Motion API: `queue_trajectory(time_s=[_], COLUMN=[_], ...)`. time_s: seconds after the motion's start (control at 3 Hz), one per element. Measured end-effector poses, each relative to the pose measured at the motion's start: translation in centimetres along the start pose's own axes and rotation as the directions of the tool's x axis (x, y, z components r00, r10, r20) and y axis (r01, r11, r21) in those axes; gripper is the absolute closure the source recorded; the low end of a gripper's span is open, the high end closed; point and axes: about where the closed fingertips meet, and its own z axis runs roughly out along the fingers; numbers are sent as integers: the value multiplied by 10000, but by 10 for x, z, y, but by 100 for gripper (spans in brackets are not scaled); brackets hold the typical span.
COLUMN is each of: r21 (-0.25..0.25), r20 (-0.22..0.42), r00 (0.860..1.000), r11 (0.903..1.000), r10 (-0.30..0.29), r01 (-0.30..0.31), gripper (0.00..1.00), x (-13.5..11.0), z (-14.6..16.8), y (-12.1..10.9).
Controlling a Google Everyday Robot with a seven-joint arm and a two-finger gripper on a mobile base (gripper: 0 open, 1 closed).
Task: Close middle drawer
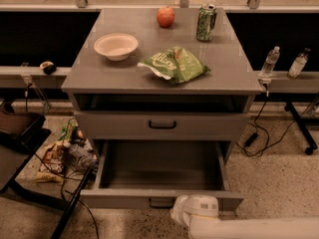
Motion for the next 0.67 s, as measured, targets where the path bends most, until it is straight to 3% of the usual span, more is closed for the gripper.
queue_trajectory(time_s=[0.33, 0.67], r21=[79, 495], r20=[18, 189], r00=[10000, 9991], r11=[9999, 9981], r10=[-67, -381], r01=[67, 371], gripper=[100, 100], x=[-1, -15], z=[1, 4], y=[-4, -30])
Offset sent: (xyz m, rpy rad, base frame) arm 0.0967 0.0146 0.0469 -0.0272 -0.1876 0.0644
